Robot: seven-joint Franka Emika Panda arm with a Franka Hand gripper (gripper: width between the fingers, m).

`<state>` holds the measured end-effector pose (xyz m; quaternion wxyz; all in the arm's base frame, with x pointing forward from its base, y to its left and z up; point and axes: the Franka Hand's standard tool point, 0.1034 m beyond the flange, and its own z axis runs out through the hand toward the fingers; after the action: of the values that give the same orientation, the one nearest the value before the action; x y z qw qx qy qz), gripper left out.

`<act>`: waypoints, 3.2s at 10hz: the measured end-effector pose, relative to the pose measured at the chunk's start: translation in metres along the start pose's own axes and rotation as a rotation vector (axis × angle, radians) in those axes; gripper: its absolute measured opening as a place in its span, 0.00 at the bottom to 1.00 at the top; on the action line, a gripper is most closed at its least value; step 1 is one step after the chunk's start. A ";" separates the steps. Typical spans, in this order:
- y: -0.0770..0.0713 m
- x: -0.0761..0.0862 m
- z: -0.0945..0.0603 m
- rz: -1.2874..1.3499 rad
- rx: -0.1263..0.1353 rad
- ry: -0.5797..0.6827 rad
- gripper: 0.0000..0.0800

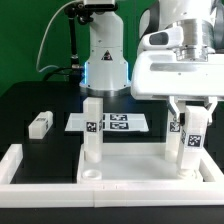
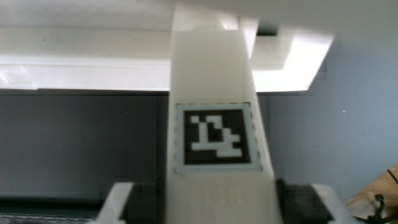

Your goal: Assemble desk

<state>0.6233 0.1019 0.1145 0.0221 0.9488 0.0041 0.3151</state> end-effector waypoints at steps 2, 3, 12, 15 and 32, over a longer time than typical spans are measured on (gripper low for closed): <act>-0.001 0.003 -0.001 0.000 0.003 0.040 0.36; -0.001 0.003 -0.001 -0.005 0.003 0.042 0.36; -0.003 0.004 -0.002 -0.043 0.004 0.041 0.81; -0.003 0.004 -0.002 -0.053 0.005 0.041 0.81; 0.014 0.023 0.003 0.044 -0.026 -0.494 0.68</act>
Offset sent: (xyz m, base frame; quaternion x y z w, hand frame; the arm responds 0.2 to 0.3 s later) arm -0.0011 0.0041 -0.0103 0.0138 0.0044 0.0093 0.9999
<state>0.6437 0.0880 0.1267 0.0276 0.9965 -0.0263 0.0738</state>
